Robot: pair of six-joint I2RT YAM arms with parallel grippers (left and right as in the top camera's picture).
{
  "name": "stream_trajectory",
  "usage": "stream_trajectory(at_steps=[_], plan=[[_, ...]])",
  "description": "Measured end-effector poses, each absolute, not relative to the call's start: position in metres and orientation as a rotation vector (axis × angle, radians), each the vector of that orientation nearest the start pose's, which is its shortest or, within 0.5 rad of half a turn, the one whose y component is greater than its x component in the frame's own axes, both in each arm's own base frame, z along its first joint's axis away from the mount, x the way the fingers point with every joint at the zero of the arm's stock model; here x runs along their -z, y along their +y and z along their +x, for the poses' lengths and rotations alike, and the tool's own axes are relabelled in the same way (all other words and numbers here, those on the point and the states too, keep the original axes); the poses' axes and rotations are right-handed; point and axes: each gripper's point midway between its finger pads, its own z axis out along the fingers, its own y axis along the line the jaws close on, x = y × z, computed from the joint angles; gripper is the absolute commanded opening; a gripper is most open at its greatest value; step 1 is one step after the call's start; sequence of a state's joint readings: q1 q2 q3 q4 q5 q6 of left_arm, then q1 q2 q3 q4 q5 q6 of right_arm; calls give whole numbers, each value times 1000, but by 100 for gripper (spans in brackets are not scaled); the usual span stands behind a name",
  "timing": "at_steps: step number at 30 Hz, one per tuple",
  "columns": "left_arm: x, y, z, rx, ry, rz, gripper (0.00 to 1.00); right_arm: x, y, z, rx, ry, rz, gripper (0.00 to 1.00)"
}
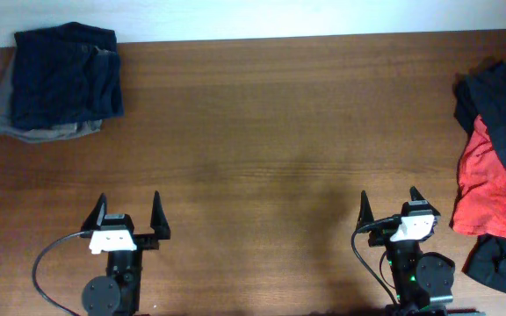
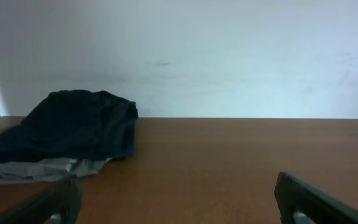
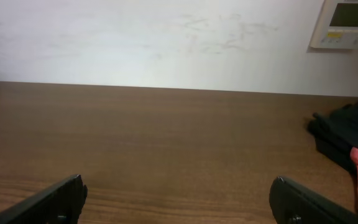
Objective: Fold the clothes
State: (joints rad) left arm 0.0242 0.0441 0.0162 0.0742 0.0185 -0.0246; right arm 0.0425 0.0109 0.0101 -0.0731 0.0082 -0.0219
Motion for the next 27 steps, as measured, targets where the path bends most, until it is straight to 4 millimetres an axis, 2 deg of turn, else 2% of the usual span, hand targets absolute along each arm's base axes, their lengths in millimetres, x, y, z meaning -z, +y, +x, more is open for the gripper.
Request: stream_trajectory(at_steps=[20,27], plan=[[-158,1,246,7,1650,-30,99,-158,9,246,-9,1644,-47,99],[-158,1,246,6,1650,-30,99,-158,9,246,-9,1644,-47,99]])
